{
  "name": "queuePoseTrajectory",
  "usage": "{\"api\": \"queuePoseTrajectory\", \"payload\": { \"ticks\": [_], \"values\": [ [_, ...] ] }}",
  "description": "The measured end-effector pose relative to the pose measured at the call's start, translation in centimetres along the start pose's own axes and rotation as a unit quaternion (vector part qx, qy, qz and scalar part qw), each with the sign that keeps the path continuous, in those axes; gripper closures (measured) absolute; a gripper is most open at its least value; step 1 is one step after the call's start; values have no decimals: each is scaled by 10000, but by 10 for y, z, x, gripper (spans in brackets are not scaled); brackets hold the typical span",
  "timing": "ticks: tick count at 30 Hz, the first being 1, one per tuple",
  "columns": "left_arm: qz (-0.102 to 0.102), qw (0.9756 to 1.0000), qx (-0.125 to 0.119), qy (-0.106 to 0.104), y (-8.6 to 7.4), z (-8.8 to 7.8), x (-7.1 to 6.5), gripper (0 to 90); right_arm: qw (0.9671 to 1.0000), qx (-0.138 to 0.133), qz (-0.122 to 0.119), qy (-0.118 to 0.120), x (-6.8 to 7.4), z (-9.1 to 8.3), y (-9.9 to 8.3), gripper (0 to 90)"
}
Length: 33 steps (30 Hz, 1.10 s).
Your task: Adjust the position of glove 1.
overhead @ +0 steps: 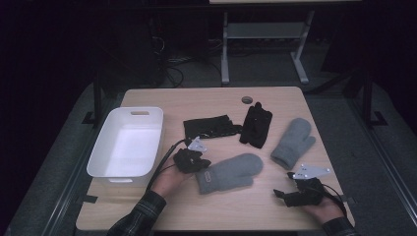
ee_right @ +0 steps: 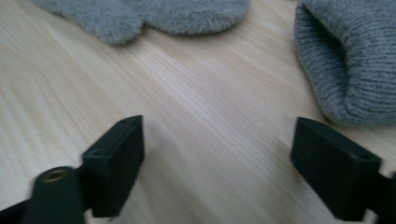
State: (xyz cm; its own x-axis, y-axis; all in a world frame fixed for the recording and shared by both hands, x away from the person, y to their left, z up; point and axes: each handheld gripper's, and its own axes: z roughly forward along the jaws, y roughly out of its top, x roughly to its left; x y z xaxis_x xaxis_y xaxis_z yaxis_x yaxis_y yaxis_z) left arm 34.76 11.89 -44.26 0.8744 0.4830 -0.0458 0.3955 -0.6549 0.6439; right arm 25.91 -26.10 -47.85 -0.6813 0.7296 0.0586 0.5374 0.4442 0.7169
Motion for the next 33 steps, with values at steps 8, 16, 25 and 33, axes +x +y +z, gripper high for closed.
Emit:
{"api": "queuePoseTrajectory", "payload": {
  "ticks": [8,16,25,33],
  "values": [
    [-130,9998,142,13,-6,-1,2,899,9995,-30,-100,296,10,-3,15,599],
    [-167,9995,145,-224,-16,-7,-6,899,9954,369,-490,734,36,27,42,900],
    [-102,9981,201,-578,-22,-2,-30,898,9942,467,-564,784,38,49,61,900],
    [239,9955,300,-862,-17,6,-54,898,9948,348,-611,741,38,56,74,900]
  ]
}}
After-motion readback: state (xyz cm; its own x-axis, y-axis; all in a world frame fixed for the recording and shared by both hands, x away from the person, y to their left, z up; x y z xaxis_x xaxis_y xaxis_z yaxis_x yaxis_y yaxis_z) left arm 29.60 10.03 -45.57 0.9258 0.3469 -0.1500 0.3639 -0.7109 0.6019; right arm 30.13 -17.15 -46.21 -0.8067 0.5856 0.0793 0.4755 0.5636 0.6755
